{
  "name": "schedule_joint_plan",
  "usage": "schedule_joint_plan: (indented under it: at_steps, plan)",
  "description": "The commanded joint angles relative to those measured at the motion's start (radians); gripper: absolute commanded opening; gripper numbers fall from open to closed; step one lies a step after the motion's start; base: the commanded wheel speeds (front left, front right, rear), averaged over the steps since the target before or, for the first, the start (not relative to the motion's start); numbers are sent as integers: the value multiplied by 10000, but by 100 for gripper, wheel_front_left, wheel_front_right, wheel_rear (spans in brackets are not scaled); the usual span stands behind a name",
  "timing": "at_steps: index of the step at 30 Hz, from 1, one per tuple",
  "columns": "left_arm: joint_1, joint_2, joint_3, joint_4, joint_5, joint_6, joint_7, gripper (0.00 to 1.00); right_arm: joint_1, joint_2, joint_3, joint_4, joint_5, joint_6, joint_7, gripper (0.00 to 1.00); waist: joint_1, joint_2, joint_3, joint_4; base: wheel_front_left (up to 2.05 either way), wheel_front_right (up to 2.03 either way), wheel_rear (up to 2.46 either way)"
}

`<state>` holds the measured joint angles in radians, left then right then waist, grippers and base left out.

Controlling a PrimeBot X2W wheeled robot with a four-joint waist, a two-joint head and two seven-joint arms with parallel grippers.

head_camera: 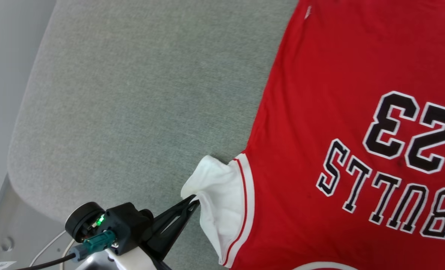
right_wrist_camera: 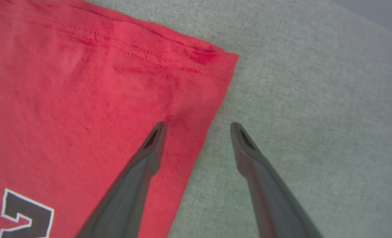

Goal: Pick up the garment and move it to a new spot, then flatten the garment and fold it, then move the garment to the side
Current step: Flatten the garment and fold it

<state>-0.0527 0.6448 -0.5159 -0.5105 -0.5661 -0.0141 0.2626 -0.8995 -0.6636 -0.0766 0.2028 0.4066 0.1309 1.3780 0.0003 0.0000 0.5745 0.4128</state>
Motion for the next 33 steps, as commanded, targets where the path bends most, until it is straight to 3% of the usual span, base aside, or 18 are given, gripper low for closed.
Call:
schedule_joint_plan:
  at_steps: [1,10,12,13,23,33]
  plan:
    - [-201,-103,-61,0,58,-36,-65,0,-223,44,-82,103,-156,-4,60,100,-3,0,427,481,0,0,0]
    - [-515,-343,-117,189,74,-111,-292,0,272,114,-160,610,-630,-4,384,100,-3,0,734,865,0,0,0]
    - [-531,-356,-119,215,85,-109,-344,0,514,228,-207,598,-620,-4,378,13,-3,0,772,882,0,0,0]
    - [-541,-366,-128,234,91,-111,-367,0,610,268,-217,569,-593,-4,329,0,-3,0,780,886,0,0,0]
    - [-594,-352,-85,588,44,-67,-431,0,1466,47,-374,560,-413,-4,-15,0,-3,0,54,329,0,0,0]
    - [-113,-73,210,644,-84,276,-391,0,3166,394,-659,-113,452,-5,-670,0,-3,0,-1646,-940,0,0,0]
